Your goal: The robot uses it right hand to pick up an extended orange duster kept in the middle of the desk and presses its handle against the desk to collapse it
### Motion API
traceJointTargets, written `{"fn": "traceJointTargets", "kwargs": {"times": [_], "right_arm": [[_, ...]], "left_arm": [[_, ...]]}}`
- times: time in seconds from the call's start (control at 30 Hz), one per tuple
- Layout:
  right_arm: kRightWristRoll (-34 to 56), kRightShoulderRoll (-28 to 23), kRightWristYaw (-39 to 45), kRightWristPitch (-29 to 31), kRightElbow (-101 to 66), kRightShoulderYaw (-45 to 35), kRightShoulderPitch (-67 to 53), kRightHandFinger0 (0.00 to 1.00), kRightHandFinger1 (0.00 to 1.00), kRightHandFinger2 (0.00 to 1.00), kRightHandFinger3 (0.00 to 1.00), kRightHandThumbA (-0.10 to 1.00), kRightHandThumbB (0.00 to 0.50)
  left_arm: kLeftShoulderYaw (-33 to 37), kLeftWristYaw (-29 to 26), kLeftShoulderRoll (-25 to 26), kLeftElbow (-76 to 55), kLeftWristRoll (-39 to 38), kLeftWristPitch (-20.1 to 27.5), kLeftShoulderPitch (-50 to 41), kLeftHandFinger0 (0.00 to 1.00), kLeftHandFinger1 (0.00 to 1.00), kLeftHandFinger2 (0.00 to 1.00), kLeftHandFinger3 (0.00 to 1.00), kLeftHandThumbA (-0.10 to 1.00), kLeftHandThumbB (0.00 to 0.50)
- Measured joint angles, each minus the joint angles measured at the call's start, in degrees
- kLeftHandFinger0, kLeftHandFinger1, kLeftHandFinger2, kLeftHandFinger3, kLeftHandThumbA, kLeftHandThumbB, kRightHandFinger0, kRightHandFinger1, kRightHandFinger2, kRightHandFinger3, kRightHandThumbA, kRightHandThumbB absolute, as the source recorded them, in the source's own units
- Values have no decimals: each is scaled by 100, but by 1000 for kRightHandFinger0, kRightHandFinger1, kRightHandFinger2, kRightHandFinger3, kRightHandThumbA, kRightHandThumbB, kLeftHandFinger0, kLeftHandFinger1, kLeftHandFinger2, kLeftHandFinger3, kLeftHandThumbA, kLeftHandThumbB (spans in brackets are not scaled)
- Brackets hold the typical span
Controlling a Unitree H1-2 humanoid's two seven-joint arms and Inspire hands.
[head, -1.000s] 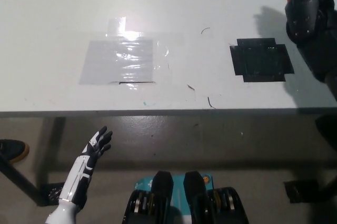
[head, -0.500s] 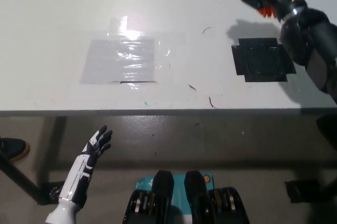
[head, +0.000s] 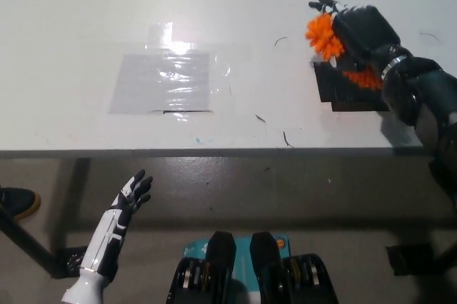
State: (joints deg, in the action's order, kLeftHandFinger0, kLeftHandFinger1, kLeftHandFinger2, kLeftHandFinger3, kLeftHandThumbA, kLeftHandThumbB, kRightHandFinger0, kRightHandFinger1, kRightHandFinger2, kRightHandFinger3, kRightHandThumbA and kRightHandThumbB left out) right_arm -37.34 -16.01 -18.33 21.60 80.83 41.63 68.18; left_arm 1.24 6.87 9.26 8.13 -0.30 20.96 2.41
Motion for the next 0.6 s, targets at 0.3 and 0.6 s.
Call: {"fn": "traceJointTargets", "kwargs": {"times": [0.3,0.6], "right_arm": [[247,-31,1128,-247,-261,-690,12,1000,1000,1000,1000,1000,451],[831,-270,2095,-487,-2172,-1784,-6,1000,1000,1000,1000,1000,479]], "left_arm": [[6,4,2,7,-14,1,2,1000,1000,1000,1000,1000,181],[8,3,2,21,-25,0,6,1000,1000,1000,1000,1000,177]]}}
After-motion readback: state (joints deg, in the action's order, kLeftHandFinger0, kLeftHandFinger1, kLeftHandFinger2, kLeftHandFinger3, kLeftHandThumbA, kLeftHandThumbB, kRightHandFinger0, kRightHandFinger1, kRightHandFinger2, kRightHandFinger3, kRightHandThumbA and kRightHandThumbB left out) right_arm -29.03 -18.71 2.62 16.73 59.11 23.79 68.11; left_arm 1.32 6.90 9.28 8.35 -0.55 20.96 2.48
